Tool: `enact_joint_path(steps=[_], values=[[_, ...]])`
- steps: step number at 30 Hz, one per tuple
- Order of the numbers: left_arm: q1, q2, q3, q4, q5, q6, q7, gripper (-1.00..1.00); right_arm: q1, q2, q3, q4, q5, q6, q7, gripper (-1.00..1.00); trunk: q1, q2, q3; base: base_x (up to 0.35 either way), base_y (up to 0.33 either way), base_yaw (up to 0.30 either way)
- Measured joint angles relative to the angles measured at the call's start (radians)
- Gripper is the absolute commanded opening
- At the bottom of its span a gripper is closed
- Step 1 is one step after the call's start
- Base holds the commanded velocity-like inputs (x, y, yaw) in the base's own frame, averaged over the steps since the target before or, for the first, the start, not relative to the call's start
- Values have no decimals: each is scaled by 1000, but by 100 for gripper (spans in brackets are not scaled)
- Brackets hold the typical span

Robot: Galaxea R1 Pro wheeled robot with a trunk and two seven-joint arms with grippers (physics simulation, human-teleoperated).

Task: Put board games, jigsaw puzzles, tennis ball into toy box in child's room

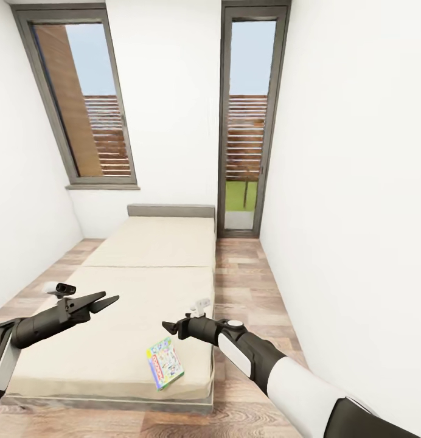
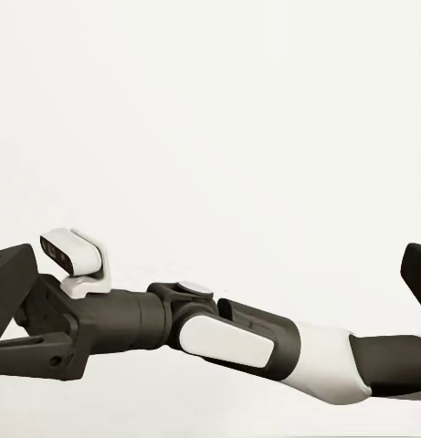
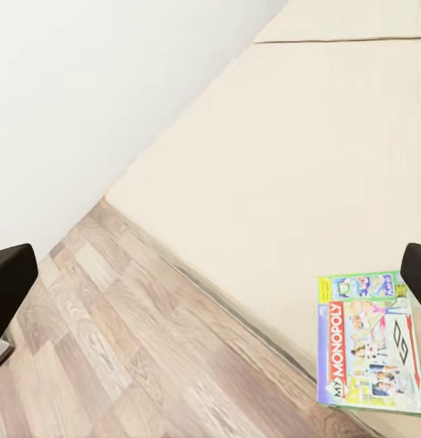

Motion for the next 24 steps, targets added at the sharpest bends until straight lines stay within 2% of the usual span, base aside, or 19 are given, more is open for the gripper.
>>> enact_joint_path(steps=[19,24], values=[[0,0,0,0,1,0,0,100,0,0,0,0,1,0,0,100,0,0,0,0,9,-10],[0,0,0,0,0,0,0,100,0,0,0,0,1,-2,0,100,0,0,0,0,112,-11]])
